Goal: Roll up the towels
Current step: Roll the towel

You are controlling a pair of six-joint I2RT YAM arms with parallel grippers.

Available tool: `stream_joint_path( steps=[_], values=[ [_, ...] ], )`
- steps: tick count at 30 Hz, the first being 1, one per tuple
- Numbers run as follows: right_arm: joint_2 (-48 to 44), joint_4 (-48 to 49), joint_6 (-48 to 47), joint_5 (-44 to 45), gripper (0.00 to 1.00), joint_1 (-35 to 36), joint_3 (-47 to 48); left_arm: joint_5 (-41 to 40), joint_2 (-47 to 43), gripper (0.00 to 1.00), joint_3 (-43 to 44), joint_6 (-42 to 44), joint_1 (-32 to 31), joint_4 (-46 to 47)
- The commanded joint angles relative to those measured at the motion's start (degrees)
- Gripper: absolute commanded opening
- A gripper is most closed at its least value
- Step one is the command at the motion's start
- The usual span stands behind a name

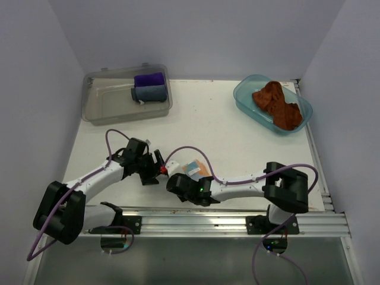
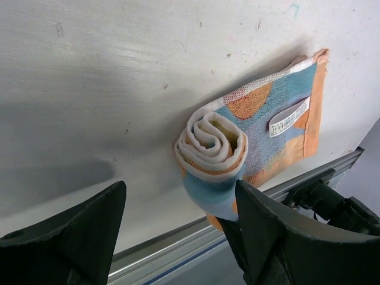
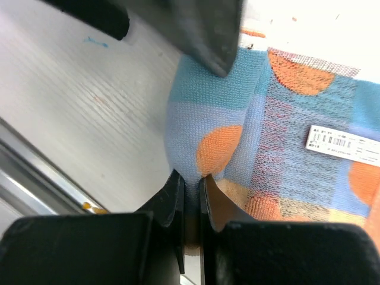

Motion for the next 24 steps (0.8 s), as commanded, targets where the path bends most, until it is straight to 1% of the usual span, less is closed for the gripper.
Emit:
stream_joint_path(
  steps=[1,6,7,9,10,12,14,16,20,22,24],
  values=[
    [-4.4,13.4,7.6,-11.6,0.0,-3.3,-6.4,-0.2,-2.1,0.78,1.9,-0.2,0.0,-1.0],
    [-5.7,21.9,12.5,-23.4,0.0,-7.4,-11.8,-0.1,-3.3,0.78,1.4,0.2,0.0,-0.9],
    [-5.8,24.9,14.1,-25.3,0.0,-8.9,-13.4,-0.1,-3.6,0.78,1.4,0.3,0.0,-1.0],
    [-5.9,28.1,15.8,-28.2,0.0,-10.4,-15.1,0.0,-3.9,0.78,1.3,0.5,0.0,-1.0],
    [-5.9,31.2,17.3,-31.2,0.0,-11.7,-16.7,0.1,-4.1,0.78,1.3,0.9,0.0,-0.7],
    [-5.6,34.3,19.2,-34.2,0.0,-13.2,-18.2,0.6,-4.0,0.78,1.2,1.2,-0.1,-0.1],
    [-5.0,39.6,22.0,-38.8,0.0,-15.4,-20.5,1.5,-3.7,0.78,1.2,1.8,-0.4,0.9],
    [-3.5,44.4,24.3,-41.3,0.0,-17.5,-22.1,2.1,-2.5,0.78,1.5,2.4,-0.8,1.4],
    [-0.3,50.9,27.2,-47.5,0.0,-19.6,-23.6,2.3,-0.1,0.77,1.8,3.1,-2.5,2.4],
    [1.3,54.6,28.8,-48.7,0.0,-20.1,-24.5,2.3,1.4,0.77,1.5,3.0,-2.9,2.9],
    [2.0,55.8,29.5,-49.8,0.0,-20.4,-24.9,2.3,2.8,0.76,1.1,2.9,-3.4,4.0]
  ],
)
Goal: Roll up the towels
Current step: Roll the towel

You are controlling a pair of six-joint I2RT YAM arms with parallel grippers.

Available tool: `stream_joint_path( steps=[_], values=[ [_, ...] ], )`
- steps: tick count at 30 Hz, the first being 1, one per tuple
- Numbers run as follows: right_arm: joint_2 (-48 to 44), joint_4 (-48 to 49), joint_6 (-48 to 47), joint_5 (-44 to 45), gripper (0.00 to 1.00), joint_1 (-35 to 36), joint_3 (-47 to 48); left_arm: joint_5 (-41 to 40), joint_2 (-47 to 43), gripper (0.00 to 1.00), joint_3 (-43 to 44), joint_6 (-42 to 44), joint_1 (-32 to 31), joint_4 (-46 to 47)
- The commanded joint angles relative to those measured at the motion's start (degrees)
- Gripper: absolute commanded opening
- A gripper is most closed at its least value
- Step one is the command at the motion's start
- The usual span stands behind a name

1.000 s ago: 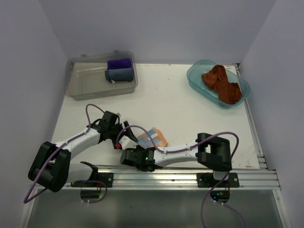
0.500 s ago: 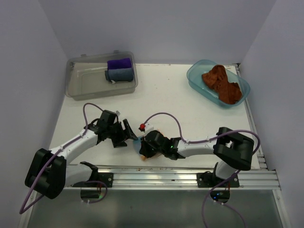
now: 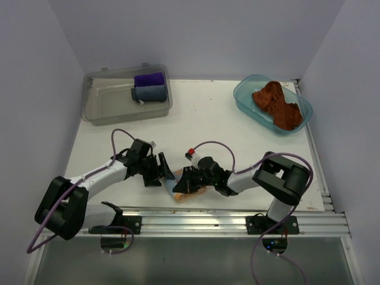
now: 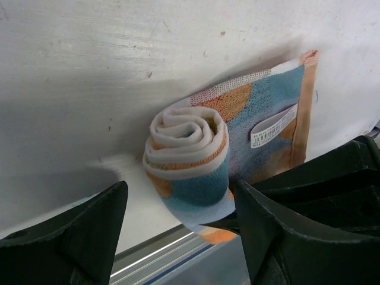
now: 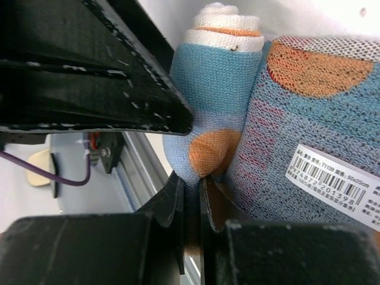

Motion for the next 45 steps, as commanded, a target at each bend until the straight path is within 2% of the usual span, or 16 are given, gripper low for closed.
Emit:
stream_joint_path(
  steps=[1,5,7,8,11,12,19,20,22,24,35,38,39,41,42,45],
  values=[
    [2.1,7.3,4.1,-5.6,0.0,-0.5,-1.6,1.1,2.0,0.75,0.6,0.9,-0.9,3.7],
    [2.5,8.9,4.5,-6.3,0.0,-0.7,-1.8,1.2,4.0,0.69,-0.4,-0.1,-1.2,6.3],
    [2.1,7.3,4.0,-6.2,0.0,-0.7,-1.7,1.2,5.1,0.57,-0.6,-0.6,-1.3,7.4],
    [1.7,6.0,3.4,-6.2,0.0,-0.7,-1.4,1.2,5.5,0.47,-0.5,-0.8,-1.3,8.0],
    [-1.8,-3.2,0.2,-4.2,0.31,-0.6,0.5,1.1,5.8,0.28,-0.5,-1.1,-1.4,8.0],
    [-4.8,-6.5,-2.3,-3.4,0.49,-0.7,1.1,0.9,5.6,0.27,-0.4,-1.1,-1.4,7.6],
    [-24.2,-38.3,-13.3,12.6,0.74,-0.7,5.7,0.0,4.5,0.24,-0.6,-0.9,-1.4,5.7],
    [-25.8,-41.3,-13.5,17.8,0.74,-0.7,5.9,0.0,4.2,0.24,-0.6,-0.9,-1.4,5.7],
    [-28.7,-49.0,-14.1,21.9,0.67,-0.8,6.8,0.0,4.1,0.24,-0.6,-1.0,-1.4,5.5],
    [-29.1,-51.8,-13.9,24.5,0.65,-1.2,6.8,0.0,3.8,0.24,-0.6,-1.1,-1.4,5.5],
    [-20.3,-48.1,-12.3,22.7,0.42,-1.2,4.7,-0.3,2.7,0.23,-0.1,-0.3,-1.3,3.7],
    [-16.8,-47.7,-14.3,22.0,0.27,-1.2,6.5,-0.2,2.1,0.23,-0.1,0.2,-1.4,3.2],
    [-15.3,-47.9,-15.3,22.2,0.15,-1.2,7.8,-0.2,2.0,0.23,-0.1,0.7,-1.4,3.0],
    [-13.2,-49.1,-16.6,25.0,0.04,-1.2,9.5,-0.2,1.3,0.22,-0.1,1.3,-1.3,2.0],
    [-12.2,-50.0,-17.8,26.2,0.0,-1.2,11.7,-0.1,1.1,0.22,-0.2,1.8,-1.4,1.7],
    [-7.1,-51.9,-20.5,29.2,0.0,-2.0,15.5,0.1,-0.2,0.22,-0.1,2.9,-1.4,0.6]
  ],
)
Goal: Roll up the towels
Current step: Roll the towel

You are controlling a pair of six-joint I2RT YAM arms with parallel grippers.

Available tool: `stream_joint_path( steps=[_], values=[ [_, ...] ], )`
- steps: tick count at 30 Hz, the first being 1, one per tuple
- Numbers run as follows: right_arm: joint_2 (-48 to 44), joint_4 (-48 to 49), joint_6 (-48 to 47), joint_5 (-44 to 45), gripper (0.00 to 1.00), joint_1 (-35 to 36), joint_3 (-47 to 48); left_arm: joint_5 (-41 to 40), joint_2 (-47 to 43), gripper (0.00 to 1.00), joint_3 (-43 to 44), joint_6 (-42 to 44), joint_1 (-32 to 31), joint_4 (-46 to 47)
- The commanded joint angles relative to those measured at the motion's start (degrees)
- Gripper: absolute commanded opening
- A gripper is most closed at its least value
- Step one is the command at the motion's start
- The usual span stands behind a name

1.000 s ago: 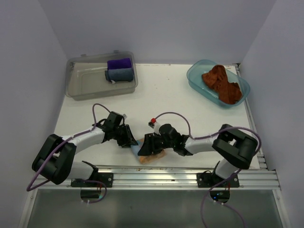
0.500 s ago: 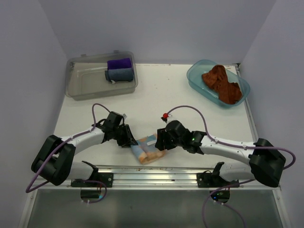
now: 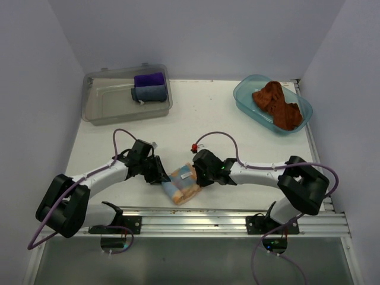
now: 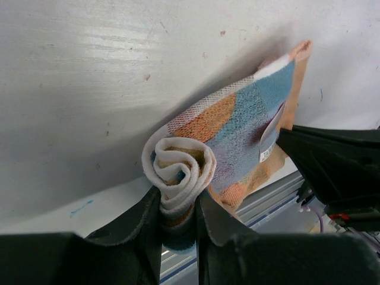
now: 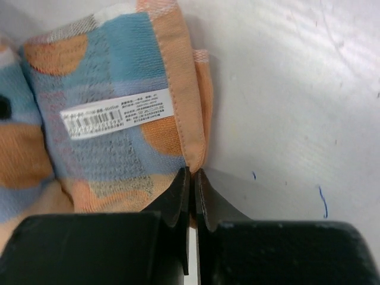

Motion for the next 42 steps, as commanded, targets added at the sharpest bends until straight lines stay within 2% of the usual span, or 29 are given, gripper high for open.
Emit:
stream_joint_path(
  steps=[1,8,18,21,22,24,26,34,42],
  values=[
    [5.6,-2.1,-4.8,5.6,0.0,-1.0,4.8,0.8,-2.5,0.23,0.4,2.9,-0.3,-1.9],
    [11.9,-2.6,-9.0,6.5,0.0,-3.3,11.5,0.6,-2.5,0.22,0.5,4.4,-0.3,-3.2],
    [8.9,-5.0,-10.8,8.0,0.0,-3.4,10.3,-0.2,0.7,0.22,0.5,4.4,-0.2,-1.9],
    [5.7,-5.5,-10.8,6.1,0.17,-2.8,10.2,-0.2,1.3,0.22,0.3,4.4,-0.2,-2.2],
    [3.4,-6.4,-10.9,6.5,0.27,-2.4,10.4,-0.2,1.4,0.22,0.3,4.3,-0.1,-2.2],
    [0.9,-7.6,-11.2,8.1,0.39,-0.3,11.2,-0.2,1.7,0.22,0.0,4.0,-0.2,-2.1],
    [-1.9,-9.7,-11.4,9.7,0.46,1.4,12.1,-0.2,2.0,0.22,-0.1,3.8,-0.1,-1.9],
    [-1.3,-15.5,-12.9,18.4,0.49,14.2,19.3,-0.5,2.7,0.22,-0.2,3.1,-0.2,-1.6],
    [11.1,-18.0,-17.6,27.2,0.54,26.1,28.4,-0.3,3.2,0.22,0.0,3.0,-0.2,-1.6]
  ],
)
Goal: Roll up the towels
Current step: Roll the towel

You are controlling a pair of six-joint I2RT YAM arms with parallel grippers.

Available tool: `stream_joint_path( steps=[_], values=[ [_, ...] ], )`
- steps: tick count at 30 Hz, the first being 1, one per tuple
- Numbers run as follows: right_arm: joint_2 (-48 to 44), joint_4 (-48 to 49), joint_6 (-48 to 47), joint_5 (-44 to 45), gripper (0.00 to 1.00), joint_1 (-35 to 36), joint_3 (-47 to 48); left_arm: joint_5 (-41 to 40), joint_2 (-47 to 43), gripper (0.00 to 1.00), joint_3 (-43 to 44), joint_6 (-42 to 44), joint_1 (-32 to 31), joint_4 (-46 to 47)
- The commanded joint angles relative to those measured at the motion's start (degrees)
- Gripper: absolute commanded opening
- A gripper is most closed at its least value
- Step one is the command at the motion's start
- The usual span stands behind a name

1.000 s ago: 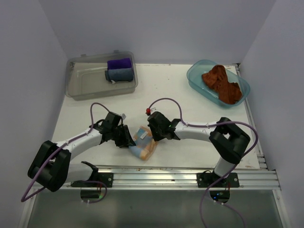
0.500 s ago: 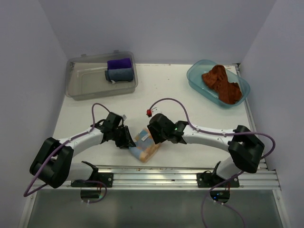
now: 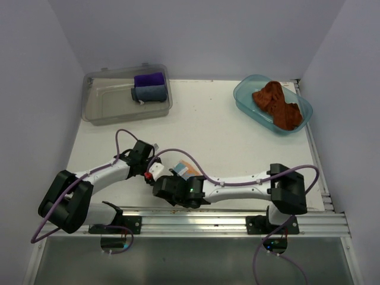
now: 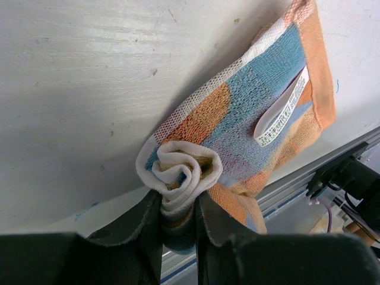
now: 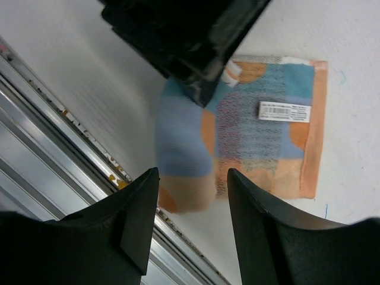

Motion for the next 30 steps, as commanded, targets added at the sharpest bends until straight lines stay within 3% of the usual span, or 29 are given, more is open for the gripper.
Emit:
stream_joint_path(
  steps=[1,14,16,17,21,26,30],
  values=[
    [4.5,-2.6,-3.5,7.4,0.54,3.5,4.4,-1.3,1.2,0.22,0.0,0.6,-0.2,-0.9],
    [16.5,-1.9,-5.3,13.8,0.5,6.3,6.7,-1.4,0.8,0.23,0.0,0.4,-0.2,-1.1],
    [16.8,-1.9,-3.6,15.0,0.43,6.3,6.0,-1.2,0.5,0.25,0.0,0.2,-0.1,-1.2],
    [16.7,-1.8,-2.7,15.7,0.28,6.2,5.7,-1.2,0.4,0.26,-0.1,0.0,-0.1,-1.2],
    [12.4,1.4,-1.1,14.1,0.01,4.9,1.7,-0.4,-0.9,0.42,-0.1,-0.5,-0.1,-1.0],
    [5.2,10.5,-0.4,6.1,0.0,1.0,-4.9,0.0,-3.2,0.6,1.2,-0.7,0.0,-1.7],
    [0.7,18.7,1.0,-5.7,0.0,-2.9,-11.7,1.2,-4.4,0.73,1.4,-0.4,0.4,-1.2]
  ],
)
